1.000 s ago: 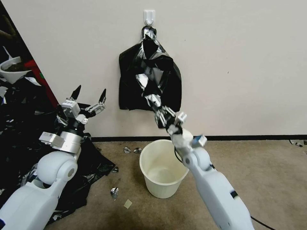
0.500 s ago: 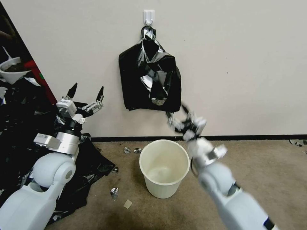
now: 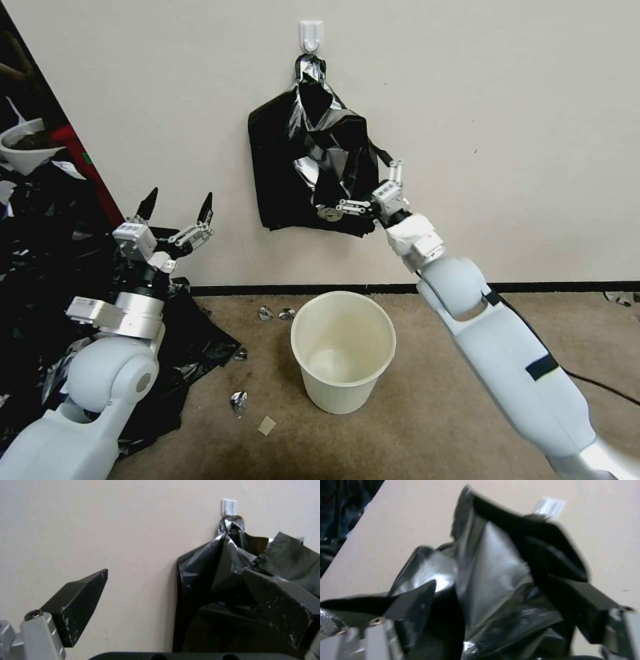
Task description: Place a trash bag onto the trash bin.
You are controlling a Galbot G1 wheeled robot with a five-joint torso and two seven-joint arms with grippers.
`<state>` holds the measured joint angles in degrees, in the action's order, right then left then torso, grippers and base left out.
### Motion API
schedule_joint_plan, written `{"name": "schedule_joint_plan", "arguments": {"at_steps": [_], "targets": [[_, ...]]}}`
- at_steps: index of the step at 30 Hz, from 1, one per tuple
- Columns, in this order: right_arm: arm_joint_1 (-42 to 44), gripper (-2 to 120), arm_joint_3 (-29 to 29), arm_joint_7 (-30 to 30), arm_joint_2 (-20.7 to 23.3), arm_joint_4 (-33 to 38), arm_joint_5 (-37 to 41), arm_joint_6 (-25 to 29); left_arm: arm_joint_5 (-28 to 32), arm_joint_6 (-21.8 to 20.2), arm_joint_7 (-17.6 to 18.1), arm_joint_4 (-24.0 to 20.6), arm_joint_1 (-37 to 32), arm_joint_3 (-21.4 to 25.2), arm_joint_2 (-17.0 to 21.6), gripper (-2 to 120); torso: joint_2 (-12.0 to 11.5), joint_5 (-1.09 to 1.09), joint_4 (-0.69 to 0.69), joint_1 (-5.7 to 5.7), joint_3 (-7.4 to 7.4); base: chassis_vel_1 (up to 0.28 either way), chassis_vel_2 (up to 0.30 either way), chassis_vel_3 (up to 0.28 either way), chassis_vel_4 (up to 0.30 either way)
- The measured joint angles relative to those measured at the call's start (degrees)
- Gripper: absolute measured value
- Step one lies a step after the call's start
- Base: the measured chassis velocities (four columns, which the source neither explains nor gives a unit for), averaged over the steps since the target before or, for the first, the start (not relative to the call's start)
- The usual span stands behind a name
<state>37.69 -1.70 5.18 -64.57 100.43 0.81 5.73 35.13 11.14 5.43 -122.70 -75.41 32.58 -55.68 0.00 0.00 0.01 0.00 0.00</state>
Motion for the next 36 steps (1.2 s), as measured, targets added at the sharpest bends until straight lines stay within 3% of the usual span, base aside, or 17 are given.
{"name": "schedule_joint_plan", "arguments": {"at_steps": [7, 18, 23, 24, 26, 27, 29, 30, 33, 36], "targets": [[-3.48, 59, 0.95, 1.10, 0.40, -2.43, -3.19, -2.90, -0.03, -0.20, 0.07, 0.33, 0.48, -0.13, -0.33, 100, 0.00, 0.00, 0.00, 0.00, 0.00, 0.000, 0.000, 0.000, 0.000], [-2.32, 22, -0.46, 1.33, 0.86, -1.05, -3.17, -0.83, 0.08, -0.48, 0.33, 0.63, 1.61, -0.29, -0.34, 100, 0.00, 0.00, -0.01, 0.00, 0.00, 0.000, 0.000, 0.000, 0.000], [-2.01, 4, 0.28, -3.55, 0.07, -0.52, 5.11, -0.26, 0.21, -0.65, 0.35, 1.07, 2.61, -0.73, 0.35, 100, 0.00, 0.00, -0.01, 0.00, 0.00, 0.000, 0.000, 0.000, 0.000], [-1.92, 0, 0.98, -6.33, -0.52, 0.01, 10.28, -0.61, 0.24, -0.64, 0.21, 1.32, 2.98, -1.09, 0.74, 100, 0.00, 0.00, -0.01, 0.00, 0.00, 0.000, 0.000, 0.000, 0.000], [-1.52, 0, 2.39, -11.12, -1.91, 1.50, 21.83, -0.41, 0.41, -0.27, -0.66, 2.20, 4.19, -1.85, 1.91, 100, 0.00, -0.02, -0.01, 0.00, 0.00, 0.000, 0.000, 0.000, 0.000], [-1.52, 0, 2.39, -11.12, -1.91, 1.50, 21.83, -0.41, 0.41, -0.27, -0.66, 2.20, 4.19, -1.85, 1.91, 100, 0.00, -0.02, -0.01, 0.00, 0.00, 0.000, 0.000, 0.000, 0.000], [-0.61, 0, 3.57, -15.78, -3.85, 3.39, 34.24, 0.99, 1.73, 0.73, -2.69, 3.61, 6.25, -2.83, 3.85, 100, 0.00, -0.02, 0.00, 0.00, 0.00, 0.000, 0.000, 0.000, 0.000], [-0.61, 0, 3.57, -15.78, -3.85, 3.39, 34.24, 0.99, 1.73, 0.73, -2.69, 3.61, 6.25, -2.83, 3.85, 100, 0.00, -0.02, 0.00, 0.00, 0.00, 0.000, 0.000, 0.000, 0.000], [1.03, 0, 4.08, -18.99, -5.68, 5.44, 44.26, 1.99, 4.69, 1.86, -6.47, 5.61, 10.56, -4.75, 7.33, 100, -0.01, -0.02, 0.00, 0.00, 0.00, 0.000, 0.000, 0.000, 0.000], [2.23, 0, 4.08, -19.27, -6.52, 5.90, 45.78, 2.65, 7.22, 1.86, -9.87, 7.61, 16.69, -7.58, 11.39, 100, 0.00, -0.02, 0.00, 0.00, 0.00, 0.000, 0.000, 0.000, 0.000]]}}
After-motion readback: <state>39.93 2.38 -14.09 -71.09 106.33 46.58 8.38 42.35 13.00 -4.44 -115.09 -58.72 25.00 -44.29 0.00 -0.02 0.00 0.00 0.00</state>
